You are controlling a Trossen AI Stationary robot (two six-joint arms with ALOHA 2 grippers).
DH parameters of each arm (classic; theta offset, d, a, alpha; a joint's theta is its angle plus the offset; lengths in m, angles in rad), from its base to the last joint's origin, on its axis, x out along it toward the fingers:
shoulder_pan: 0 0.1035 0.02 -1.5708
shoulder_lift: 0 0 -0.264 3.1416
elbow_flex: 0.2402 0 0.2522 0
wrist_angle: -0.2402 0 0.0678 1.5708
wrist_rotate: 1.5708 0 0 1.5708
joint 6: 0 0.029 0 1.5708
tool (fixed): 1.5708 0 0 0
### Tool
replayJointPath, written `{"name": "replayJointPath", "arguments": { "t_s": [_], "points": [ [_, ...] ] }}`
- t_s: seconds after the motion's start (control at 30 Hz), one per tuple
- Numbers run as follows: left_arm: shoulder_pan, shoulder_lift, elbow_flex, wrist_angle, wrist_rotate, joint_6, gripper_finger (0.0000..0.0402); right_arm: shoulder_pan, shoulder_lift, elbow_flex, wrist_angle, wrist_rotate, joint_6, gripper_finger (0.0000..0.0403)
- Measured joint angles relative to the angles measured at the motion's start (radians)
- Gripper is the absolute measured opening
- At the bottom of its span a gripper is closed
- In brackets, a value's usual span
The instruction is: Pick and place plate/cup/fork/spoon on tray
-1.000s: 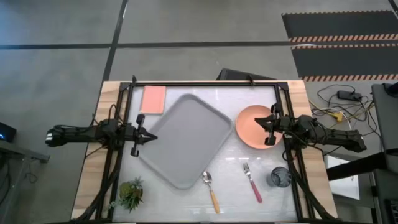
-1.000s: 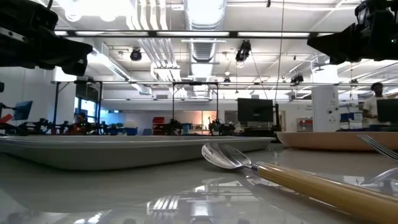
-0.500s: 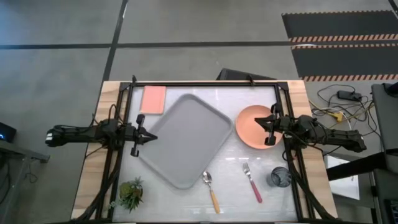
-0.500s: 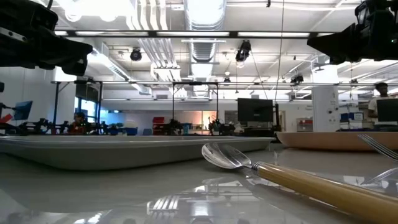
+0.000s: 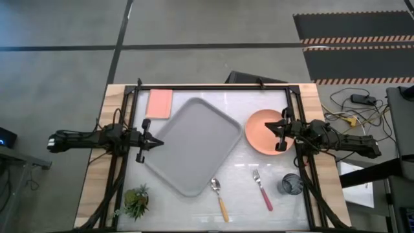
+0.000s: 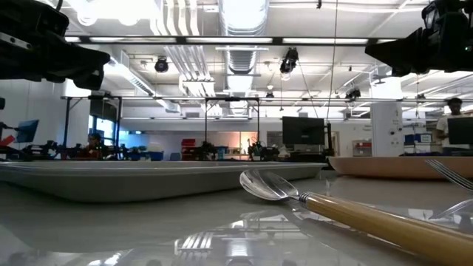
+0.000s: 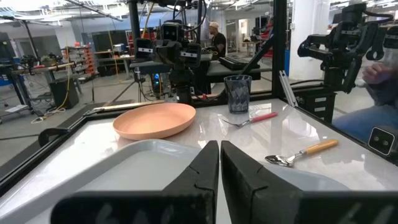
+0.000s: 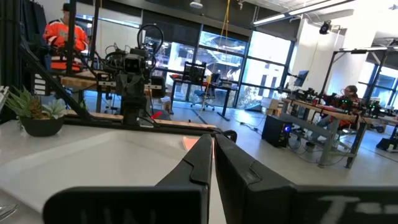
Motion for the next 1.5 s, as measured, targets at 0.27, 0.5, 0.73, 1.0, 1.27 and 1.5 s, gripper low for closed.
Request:
{"name": "replayJointPath", "arguments": {
  "t_s": [0.27,0.5,0.73,1.0,1.27,1.5],
  "points": [
    [0.000,0.000,0.000,0.000,0.000,0.000,0.0000,0.000,0.000,0.000,0.000,0.000,0.000,0.0009],
    [0.000,0.000,0.000,0.000,0.000,0.006,0.0000,0.000,0.000,0.000,0.000,0.000,0.000,0.0009],
    [0.000,0.000,0.000,0.001,0.000,0.004,0.0000,0.000,0.000,0.000,0.000,0.000,0.267,0.0009],
    [0.000,0.000,0.000,0.051,0.000,-0.001,0.0000,0.000,0.000,0.000,0.000,0.000,0.553,0.0009],
    [0.000,0.024,0.000,0.390,0.010,-0.002,0.0000,0.000,0.000,0.000,0.026,-0.006,0.624,0.0009],
    [0.000,0.024,0.000,0.494,0.011,-0.001,0.0000,0.000,0.050,0.000,0.148,0.001,0.608,0.0009]
  ]
}}
